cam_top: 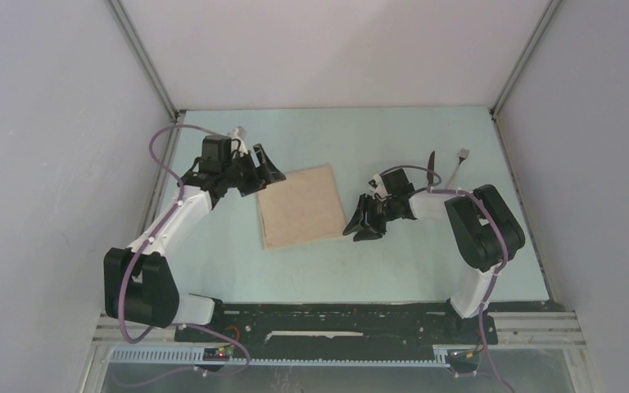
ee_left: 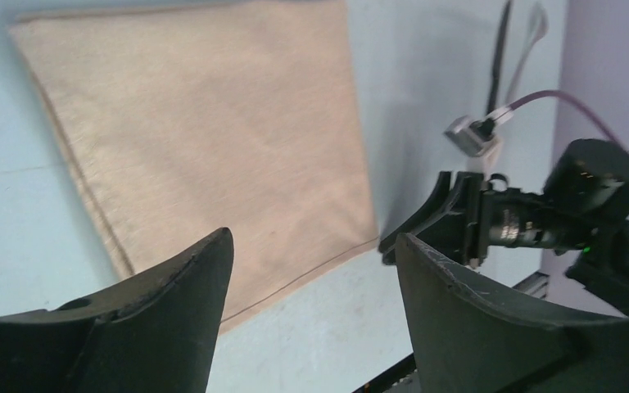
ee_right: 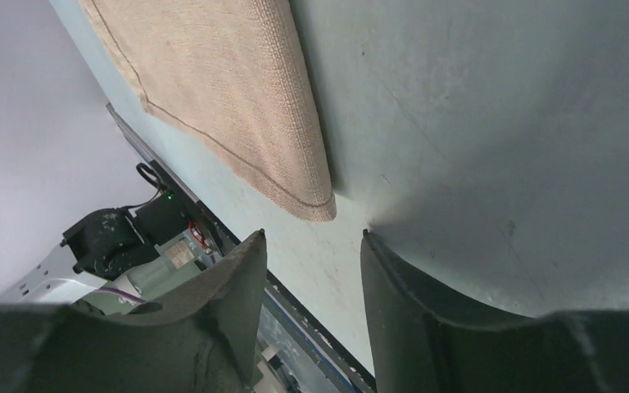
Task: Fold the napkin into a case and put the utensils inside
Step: Rotate the square-folded napkin at the center of the board.
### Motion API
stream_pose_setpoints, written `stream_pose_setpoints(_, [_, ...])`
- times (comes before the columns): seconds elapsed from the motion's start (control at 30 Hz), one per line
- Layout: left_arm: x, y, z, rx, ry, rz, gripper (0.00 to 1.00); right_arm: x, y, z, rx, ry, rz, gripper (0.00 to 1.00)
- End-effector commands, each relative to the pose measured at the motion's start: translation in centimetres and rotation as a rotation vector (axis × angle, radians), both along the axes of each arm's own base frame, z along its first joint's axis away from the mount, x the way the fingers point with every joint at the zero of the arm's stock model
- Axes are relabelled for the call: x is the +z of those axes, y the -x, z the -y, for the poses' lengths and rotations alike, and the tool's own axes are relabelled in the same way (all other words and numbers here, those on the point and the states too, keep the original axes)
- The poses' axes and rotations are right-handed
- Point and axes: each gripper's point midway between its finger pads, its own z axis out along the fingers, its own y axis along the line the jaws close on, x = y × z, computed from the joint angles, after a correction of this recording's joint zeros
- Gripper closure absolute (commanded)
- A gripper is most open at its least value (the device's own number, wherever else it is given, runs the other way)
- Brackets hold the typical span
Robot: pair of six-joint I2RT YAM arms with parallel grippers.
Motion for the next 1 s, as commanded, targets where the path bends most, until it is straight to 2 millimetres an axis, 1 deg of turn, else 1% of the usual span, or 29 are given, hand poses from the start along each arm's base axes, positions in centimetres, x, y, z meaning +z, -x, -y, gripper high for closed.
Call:
stream_pose_setpoints(0.0, [0.4,1.1,-1.2,-0.009,-0.083,0.024,0.21,-0.6,-0.8,-0.3,0.011,-0.011,0.034,0.47])
stream_pose_setpoints(0.13, [1.0,0.7,-1.4,-0.008,-0.097,0.036,0.21,-1.0,-1.2,-0.4,0.007,-0.028,0.027,0.51])
stream_pose_setpoints(0.4, [1.3,0.8,-1.6,-0.001,-0.109,0.043,0.21,-1.2,-2.0,-0.8,0.004,-0.050,0.026,0.61])
stream_pose_setpoints(0.57, [1.3,0.8,-1.7,0.000,-0.114,0.044,0.21,-1.1,-2.7,-0.9,0.002,-0.057,0.029,0.72])
stream_pose_setpoints(0.6, [1.4,0.7,-1.8,0.006,-0.121,0.046,0.21,-1.1,-2.9,-0.8,-0.001,-0.058,0.027,0.75])
stream_pose_setpoints(0.67, [1.7,0.3,-2.2,0.029,-0.135,0.053,0.21,-0.9,-3.1,-0.7,-0.005,-0.066,0.023,0.84])
stream_pose_setpoints(0.73, [2.2,-0.3,-2.4,0.048,-0.139,0.063,0.21,-0.9,-3.5,-0.2,-0.007,-0.050,0.026,0.92])
stream_pose_setpoints(0.8, [2.4,-1.4,-2.7,0.066,-0.148,0.066,0.19,-1.0,-3.9,1.0,-0.011,-0.006,0.006,0.98])
stream_pose_setpoints(0.87, [1.6,-2.8,-2.9,0.082,-0.161,0.043,0.17,-1.4,-4.6,2.5,0.006,0.067,-0.021,1.00])
stream_pose_setpoints(0.93, [0.3,-4.2,-3.5,0.105,-0.178,0.004,0.16,-1.7,-6.4,4.2,0.008,0.146,-0.046,1.00])
stream_pose_setpoints(0.97, [-0.5,-4.8,-3.7,0.114,-0.175,-0.022,0.16,-1.5,-7.3,4.9,0.007,0.156,-0.046,1.00])
